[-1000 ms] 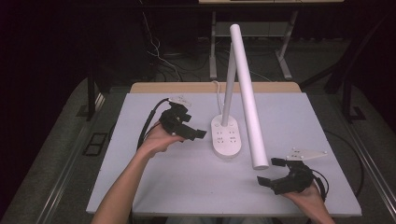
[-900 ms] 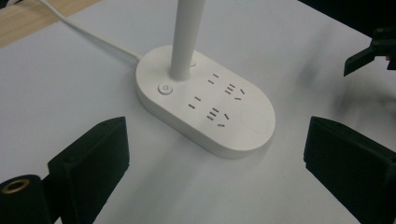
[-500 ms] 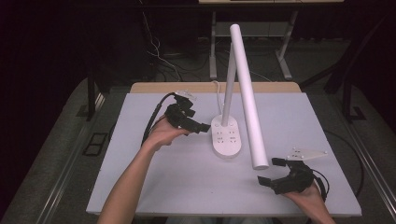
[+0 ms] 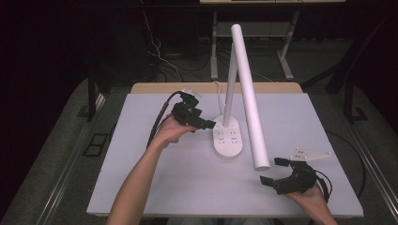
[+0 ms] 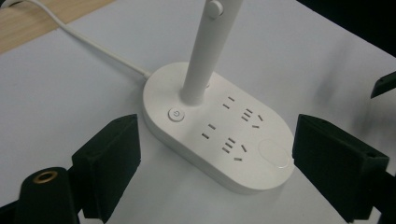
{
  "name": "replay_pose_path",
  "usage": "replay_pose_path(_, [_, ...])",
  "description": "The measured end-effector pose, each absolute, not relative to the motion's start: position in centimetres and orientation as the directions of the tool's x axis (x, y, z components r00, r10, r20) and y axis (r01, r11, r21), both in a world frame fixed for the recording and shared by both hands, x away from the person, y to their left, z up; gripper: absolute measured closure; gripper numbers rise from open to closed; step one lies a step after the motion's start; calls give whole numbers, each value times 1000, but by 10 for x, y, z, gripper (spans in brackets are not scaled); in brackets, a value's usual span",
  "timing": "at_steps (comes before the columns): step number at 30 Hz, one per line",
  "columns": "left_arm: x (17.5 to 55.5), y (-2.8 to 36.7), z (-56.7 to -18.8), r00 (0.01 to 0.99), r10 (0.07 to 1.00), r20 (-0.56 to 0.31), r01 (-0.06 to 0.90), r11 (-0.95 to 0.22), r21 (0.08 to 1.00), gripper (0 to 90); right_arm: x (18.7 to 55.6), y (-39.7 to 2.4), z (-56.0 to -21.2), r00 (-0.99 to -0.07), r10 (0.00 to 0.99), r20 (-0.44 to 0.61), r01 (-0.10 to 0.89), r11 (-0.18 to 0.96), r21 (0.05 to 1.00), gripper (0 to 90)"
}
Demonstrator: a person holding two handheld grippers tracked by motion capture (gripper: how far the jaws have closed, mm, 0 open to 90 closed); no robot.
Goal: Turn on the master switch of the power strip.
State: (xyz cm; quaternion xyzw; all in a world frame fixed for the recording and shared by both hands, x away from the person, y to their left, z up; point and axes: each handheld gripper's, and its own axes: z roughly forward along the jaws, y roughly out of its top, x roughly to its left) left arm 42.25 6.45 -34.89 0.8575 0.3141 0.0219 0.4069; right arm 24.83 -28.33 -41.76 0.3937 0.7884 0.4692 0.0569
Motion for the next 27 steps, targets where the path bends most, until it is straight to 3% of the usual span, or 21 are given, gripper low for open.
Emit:
replay_pose_path(18, [441,67,-362,760,596,-259,544,-365,755,469,248,-289,-416,-672,689,271,557,230,798,1])
replay_pose_path(23, [444,63,-368,760,597,-258,549,-377,746,547,248,-289,-416,-674,689,267,553,231,800,1])
replay_pose_path(25, [444,61,-371,763,592,-258,550,-387,740,633,248,-289,-416,-673,690,267,553,230,801,1])
replay_pose_path(27, [446,60,-374,770,582,-259,549,-398,735,663,248,-289,-416,-672,691,267,553,230,801,1])
